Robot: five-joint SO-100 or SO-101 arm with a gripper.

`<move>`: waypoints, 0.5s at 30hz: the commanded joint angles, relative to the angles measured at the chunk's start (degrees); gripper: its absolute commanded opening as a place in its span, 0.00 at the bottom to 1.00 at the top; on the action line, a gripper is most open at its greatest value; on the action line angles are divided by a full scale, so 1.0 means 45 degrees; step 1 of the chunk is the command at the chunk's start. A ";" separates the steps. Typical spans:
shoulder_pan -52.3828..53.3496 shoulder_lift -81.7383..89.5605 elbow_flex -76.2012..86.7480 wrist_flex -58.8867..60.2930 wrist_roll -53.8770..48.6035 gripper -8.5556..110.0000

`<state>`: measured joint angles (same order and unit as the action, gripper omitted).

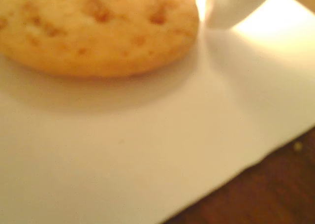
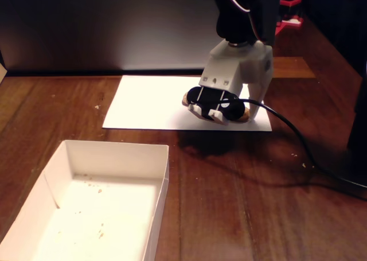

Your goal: Grasp a mini cookies block and put it in the white box.

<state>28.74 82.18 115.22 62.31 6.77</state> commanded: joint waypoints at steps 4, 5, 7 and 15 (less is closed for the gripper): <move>0.0098 0.0117 -0.0664 -0.0117 0.0195 0.30; 0.0117 0.0117 -0.0664 -0.0137 0.0215 0.29; 0.0137 0.0117 -0.0645 -0.0195 0.0234 0.28; 0.0195 0.0117 -0.0547 -0.0430 0.0215 0.28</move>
<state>28.92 82.18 115.22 61.08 7.29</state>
